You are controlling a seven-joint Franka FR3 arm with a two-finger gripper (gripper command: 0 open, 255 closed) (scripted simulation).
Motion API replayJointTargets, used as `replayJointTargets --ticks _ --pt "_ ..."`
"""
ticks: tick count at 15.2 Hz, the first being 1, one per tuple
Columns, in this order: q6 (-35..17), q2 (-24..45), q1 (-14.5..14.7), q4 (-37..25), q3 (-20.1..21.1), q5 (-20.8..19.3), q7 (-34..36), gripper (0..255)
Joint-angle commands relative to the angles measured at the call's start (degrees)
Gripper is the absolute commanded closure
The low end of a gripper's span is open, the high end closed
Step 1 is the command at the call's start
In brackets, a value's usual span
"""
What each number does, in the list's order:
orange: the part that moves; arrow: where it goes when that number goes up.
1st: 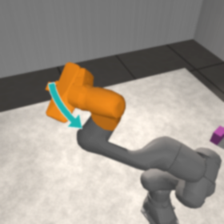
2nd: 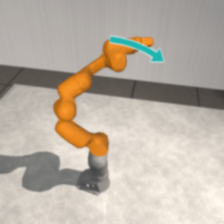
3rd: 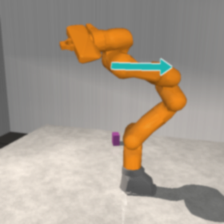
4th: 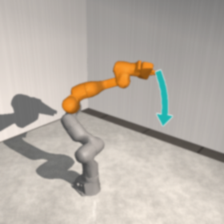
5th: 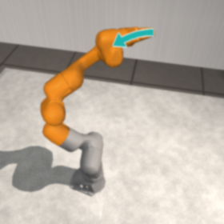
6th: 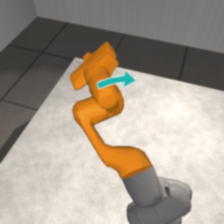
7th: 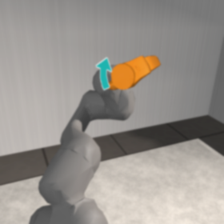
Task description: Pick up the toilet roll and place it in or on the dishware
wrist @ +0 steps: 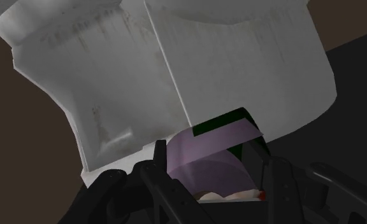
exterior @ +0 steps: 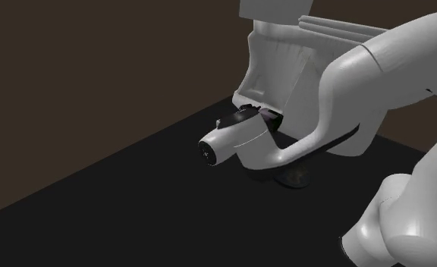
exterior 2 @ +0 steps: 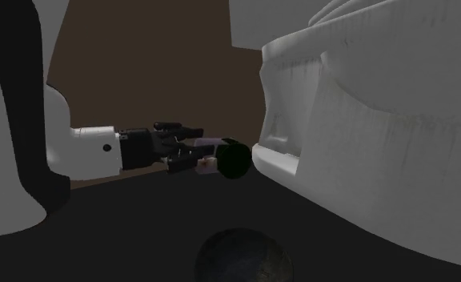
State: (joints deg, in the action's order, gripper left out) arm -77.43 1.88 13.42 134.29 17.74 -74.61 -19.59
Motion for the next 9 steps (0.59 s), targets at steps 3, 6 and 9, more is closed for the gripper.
replayJointTargets --ticks 3,6,9 --pt "0.1 -8.4 1.7 8.6 1.6 4.4 0.8 255" --pt "0.6 -14.5 3.6 14.2 3.1 8.1 0.6 255" --pt "1.5 -20.9 6.3 19.4 4.6 12.3 -0.1 255"
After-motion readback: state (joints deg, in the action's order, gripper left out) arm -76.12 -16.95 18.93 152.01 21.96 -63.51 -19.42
